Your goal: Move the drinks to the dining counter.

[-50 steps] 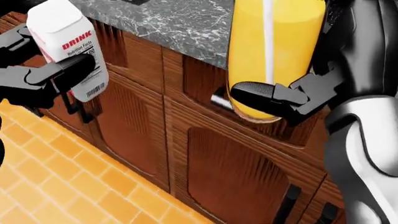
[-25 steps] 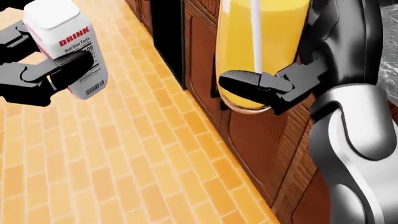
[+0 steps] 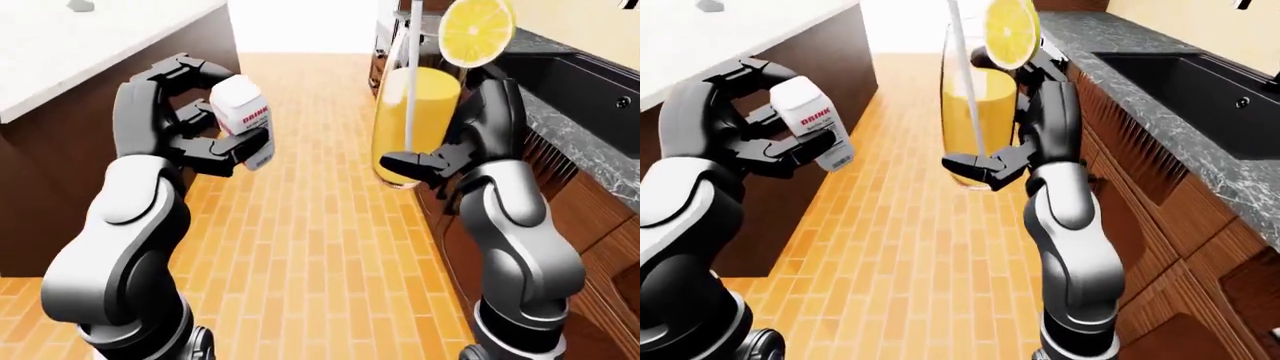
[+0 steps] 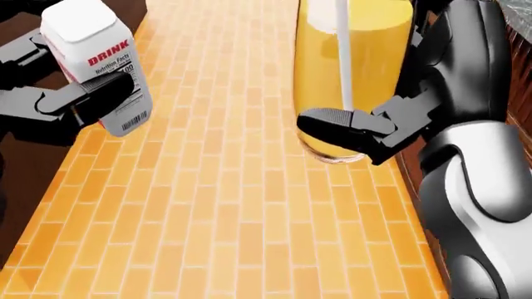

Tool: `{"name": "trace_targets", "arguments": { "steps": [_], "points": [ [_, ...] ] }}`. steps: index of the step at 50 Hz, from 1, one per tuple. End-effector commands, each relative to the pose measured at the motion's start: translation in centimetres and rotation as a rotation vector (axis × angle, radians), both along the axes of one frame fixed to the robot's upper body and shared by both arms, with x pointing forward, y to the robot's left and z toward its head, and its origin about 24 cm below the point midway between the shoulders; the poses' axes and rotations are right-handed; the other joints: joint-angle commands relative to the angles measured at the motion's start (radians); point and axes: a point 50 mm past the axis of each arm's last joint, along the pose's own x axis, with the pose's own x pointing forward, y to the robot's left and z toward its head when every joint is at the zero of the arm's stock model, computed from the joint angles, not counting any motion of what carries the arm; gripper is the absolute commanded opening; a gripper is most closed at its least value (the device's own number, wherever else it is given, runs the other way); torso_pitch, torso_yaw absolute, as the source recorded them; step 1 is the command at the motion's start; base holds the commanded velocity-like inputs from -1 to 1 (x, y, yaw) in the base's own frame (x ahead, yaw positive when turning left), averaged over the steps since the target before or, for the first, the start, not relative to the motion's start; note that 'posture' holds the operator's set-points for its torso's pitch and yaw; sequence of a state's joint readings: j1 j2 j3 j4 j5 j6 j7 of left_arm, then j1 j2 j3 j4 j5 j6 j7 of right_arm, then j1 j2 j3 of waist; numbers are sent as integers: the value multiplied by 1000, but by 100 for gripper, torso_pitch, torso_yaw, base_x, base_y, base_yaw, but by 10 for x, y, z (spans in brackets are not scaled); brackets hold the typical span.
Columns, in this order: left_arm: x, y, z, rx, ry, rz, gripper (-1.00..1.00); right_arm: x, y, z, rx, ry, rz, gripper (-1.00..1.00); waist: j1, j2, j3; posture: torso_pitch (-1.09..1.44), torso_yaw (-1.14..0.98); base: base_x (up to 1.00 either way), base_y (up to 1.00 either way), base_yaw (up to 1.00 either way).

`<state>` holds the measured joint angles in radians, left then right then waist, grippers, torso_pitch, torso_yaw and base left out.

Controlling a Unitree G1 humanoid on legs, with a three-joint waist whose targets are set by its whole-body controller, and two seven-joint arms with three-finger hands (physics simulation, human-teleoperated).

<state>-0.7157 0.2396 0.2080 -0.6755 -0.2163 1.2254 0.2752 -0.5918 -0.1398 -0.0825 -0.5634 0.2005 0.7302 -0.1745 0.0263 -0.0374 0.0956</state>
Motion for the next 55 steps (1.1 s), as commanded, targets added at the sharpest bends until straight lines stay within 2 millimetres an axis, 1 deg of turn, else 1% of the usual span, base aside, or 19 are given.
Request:
{"name": "trace_targets", "arguments": {
  "steps": [1,4,6,15,17,18,20,23,26,30,32,34,37,41,44,45,46,47,55],
  "points": [
    [-2,-7,12,6,-75,-48,-100,-5,-8,16,16,-94,-53,-100,-8,9,-16,0,0,100,20,0],
    [-3,-7,12,5,-75,-49,-100,-5,-8,15,13,-96,-53,-100,1,-9,-33,0,0,100,21,0],
    [-3,-6,12,6,-75,-48,-100,-5,-7,15,14,-96,-53,-100,-5,-57,-62,0,0,100,21,0],
    [-4,-6,14,9,-77,-48,-100,-5,-8,14,19,-94,-57,-100,-27,0,-89,0,0,100,21,0],
    [-4,-6,14,11,-77,-49,-100,-4,-9,14,16,-90,-62,-100,-22,46,-102,0,0,100,21,0],
    [-3,-6,14,12,-78,-48,-100,-4,-9,15,16,-90,-64,-100,-15,100,-109,0,0,100,21,0],
    [-3,-7,14,15,-78,-50,-100,-4,-10,14,23,-90,-64,-100,-18,88,-39,0,0,100,21,0],
    [-3,-9,12,16,-76,-53,-100,-4,-12,12,34,-86,-66,-100,4,93,-66,0,0,100,21,0],
    [-3,-11,11,20,-76,-56,-100,-4,-12,10,37,-84,-67,-100,14,81,-54,0,0,100,21,0],
    [-3,-12,11,27,-80,-60,-100,-4,-13,10,43,-83,-64,-100,20,68,-90,0,0,100,21,0],
    [-3,-13,11,25,-78,-66,-100,-5,-13,10,44,-85,-64,-100,0,3,-96,0,0,100,24,0],
    [-3,-13,12,24,-75,-69,-100,-4,-13,10,47,-85,-64,-100,1,15,-29,0,0,100,23,0],
    [-3,-12,13,26,-77,-70,-100,-4,-12,11,51,-86,-64,-100,-20,-8,-79,0,0,100,27,0],
    [-4,-13,18,31,-84,-71,-100,-5,-12,11,44,-90,-70,-100,46,-72,-60,0,0,56,52,25],
    [-5,-12,20,35,-87,-70,-100,-6,-12,12,36,-96,-68,-100,41,58,-60,0,0,22,0,100],
    [-5,-12,21,36,-87,-68,-100,-6,-12,13,37,-98,-66,-100,52,152,-71,0,0,22,0,100],
    [-6,-12,21,36,-88,-68,-100,-7,-12,14,36,-99,-65,-100,44,190,-84,0,0,22,0,100],
    [-6,-12,21,36,-89,-69,-100,-7,-12,13,34,-101,-62,-100,61,109,-82,0,0,23,0,100],
    [-10,-10,26,34,-102,-58,-100,-10,-10,18,-14,-125,-75,-100,44,68,-88,0,0,12,0,100]
  ]
}}
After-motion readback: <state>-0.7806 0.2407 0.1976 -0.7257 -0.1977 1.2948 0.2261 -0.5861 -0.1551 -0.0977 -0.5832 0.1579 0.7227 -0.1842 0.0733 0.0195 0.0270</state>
